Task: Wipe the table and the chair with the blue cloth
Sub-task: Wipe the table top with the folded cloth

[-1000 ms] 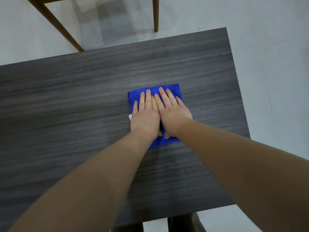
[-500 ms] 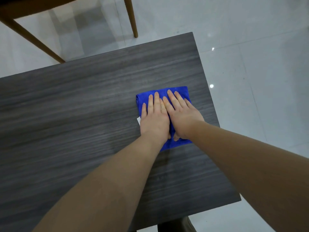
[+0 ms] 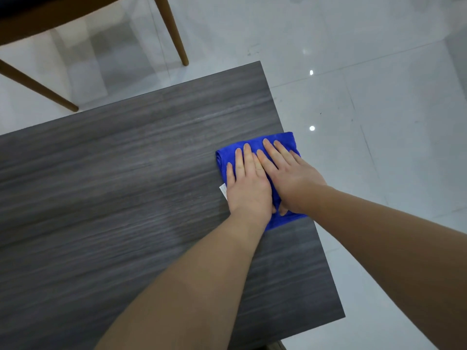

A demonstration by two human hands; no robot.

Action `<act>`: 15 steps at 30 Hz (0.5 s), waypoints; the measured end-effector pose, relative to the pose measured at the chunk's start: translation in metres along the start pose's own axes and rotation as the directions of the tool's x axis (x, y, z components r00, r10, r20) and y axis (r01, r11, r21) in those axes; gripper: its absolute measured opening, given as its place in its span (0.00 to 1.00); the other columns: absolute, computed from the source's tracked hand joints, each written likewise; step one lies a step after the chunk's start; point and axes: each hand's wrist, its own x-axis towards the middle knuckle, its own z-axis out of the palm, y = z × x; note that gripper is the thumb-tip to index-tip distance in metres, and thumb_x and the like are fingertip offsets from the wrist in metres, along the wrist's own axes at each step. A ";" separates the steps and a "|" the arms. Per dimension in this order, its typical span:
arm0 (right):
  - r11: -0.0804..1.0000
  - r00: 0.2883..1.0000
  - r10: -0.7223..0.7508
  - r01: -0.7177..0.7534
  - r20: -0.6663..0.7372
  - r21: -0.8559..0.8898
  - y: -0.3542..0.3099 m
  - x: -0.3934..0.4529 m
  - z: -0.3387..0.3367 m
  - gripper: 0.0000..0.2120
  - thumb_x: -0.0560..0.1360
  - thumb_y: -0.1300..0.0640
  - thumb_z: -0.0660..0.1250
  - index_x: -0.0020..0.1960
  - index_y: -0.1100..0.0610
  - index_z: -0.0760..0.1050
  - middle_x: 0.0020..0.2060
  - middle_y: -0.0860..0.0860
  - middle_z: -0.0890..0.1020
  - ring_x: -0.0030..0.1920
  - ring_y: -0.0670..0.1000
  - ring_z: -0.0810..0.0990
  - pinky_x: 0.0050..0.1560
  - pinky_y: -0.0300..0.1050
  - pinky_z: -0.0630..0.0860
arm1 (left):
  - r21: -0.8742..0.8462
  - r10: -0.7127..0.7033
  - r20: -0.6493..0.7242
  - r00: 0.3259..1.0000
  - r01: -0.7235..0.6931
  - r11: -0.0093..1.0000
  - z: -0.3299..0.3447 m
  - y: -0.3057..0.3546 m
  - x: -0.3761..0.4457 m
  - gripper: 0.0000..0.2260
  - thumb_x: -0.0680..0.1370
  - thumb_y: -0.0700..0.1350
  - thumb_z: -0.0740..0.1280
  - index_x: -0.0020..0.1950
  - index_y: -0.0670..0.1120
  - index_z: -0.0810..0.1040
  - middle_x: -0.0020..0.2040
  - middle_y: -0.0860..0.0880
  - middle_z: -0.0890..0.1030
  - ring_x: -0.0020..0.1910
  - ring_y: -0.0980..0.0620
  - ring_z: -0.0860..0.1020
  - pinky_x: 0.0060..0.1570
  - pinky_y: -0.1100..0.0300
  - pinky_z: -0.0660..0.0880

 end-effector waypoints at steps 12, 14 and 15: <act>1.000 1.000 0.015 -0.015 0.027 0.006 0.029 0.002 -0.010 0.69 0.60 0.44 0.81 0.78 0.56 0.31 0.76 0.55 0.32 0.77 0.56 0.34 0.77 0.51 0.45 | 0.031 0.011 0.015 1.000 -0.012 0.999 -0.007 0.024 0.024 0.61 0.67 0.65 0.74 0.79 0.40 0.34 0.78 0.42 0.32 0.77 0.44 0.32 0.75 0.46 0.38; 1.000 1.000 0.018 -0.018 0.026 0.013 0.031 0.005 -0.015 0.70 0.58 0.45 0.82 0.78 0.56 0.31 0.77 0.55 0.32 0.77 0.56 0.35 0.78 0.51 0.47 | 0.021 0.012 0.022 1.000 -0.013 1.000 -0.012 0.026 0.028 0.61 0.67 0.63 0.75 0.78 0.40 0.34 0.78 0.42 0.32 0.77 0.43 0.33 0.76 0.46 0.39; 0.999 0.999 0.025 -0.025 0.027 0.024 0.031 0.008 -0.019 0.70 0.58 0.46 0.82 0.78 0.56 0.32 0.77 0.55 0.33 0.77 0.56 0.35 0.78 0.51 0.49 | 0.019 0.012 0.025 1.000 -0.013 1.000 -0.017 0.025 0.031 0.61 0.67 0.62 0.76 0.78 0.40 0.34 0.78 0.42 0.32 0.77 0.44 0.33 0.76 0.46 0.40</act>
